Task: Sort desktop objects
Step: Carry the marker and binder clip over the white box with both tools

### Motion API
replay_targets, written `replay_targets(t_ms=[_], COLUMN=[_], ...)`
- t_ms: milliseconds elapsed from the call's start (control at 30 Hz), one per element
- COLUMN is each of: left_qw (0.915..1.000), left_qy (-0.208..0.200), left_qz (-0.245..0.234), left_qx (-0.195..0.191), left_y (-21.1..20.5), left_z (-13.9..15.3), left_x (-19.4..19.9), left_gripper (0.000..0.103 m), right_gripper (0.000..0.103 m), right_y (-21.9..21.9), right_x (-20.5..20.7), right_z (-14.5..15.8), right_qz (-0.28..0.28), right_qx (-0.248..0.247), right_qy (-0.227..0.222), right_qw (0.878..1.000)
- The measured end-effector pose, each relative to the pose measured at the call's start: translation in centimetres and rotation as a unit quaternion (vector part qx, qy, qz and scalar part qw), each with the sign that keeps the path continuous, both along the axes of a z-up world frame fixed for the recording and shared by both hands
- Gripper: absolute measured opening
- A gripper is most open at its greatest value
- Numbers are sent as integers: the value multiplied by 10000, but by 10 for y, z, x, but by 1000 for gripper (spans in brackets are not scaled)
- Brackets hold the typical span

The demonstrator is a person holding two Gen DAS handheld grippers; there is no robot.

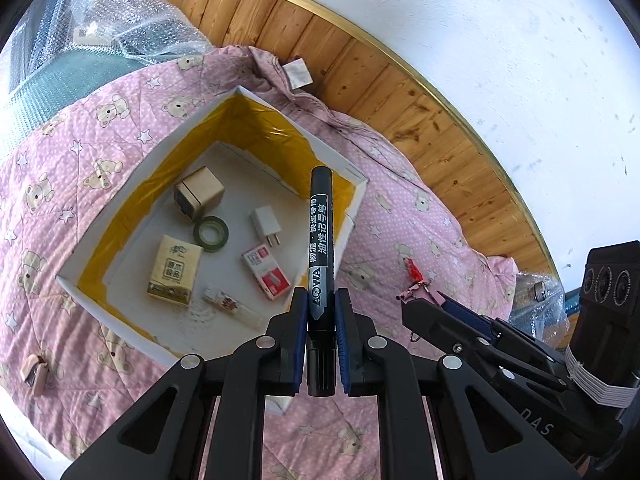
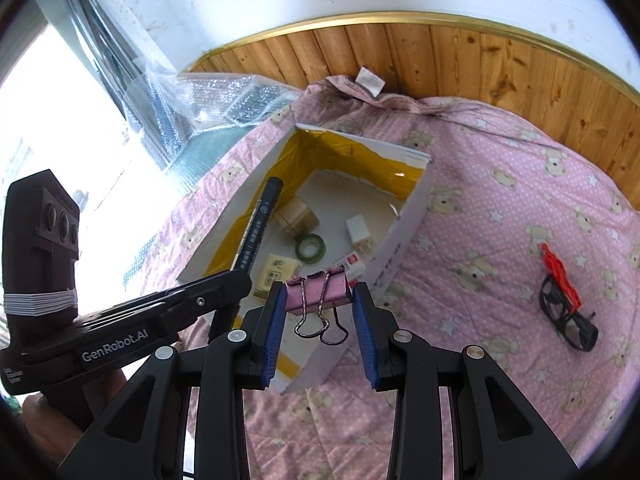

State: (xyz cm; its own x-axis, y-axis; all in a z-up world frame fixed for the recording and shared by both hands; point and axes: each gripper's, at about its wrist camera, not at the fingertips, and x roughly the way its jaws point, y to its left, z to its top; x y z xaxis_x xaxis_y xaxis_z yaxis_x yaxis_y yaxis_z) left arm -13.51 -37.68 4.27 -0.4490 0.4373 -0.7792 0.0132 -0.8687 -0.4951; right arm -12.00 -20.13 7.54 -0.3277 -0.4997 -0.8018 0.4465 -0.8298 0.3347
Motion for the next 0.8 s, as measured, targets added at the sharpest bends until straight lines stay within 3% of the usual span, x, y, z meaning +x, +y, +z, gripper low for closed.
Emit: replay_targets(t_ms=[400, 800], left_qw=[9999, 9990], left_qy=[-115, -410], left_qz=[19, 96], left_qx=[-59, -119], left_y=[-17, -25], left_z=[-16, -45], left_x=[-47, -97], left_gripper=[14, 14], right_gripper=[35, 35], right_y=[-32, -55], right_x=[-36, -80], right_z=[3, -13], right_qz=[33, 72], right_qx=[59, 178], right_qy=[44, -73], right_qw=[10000, 9998])
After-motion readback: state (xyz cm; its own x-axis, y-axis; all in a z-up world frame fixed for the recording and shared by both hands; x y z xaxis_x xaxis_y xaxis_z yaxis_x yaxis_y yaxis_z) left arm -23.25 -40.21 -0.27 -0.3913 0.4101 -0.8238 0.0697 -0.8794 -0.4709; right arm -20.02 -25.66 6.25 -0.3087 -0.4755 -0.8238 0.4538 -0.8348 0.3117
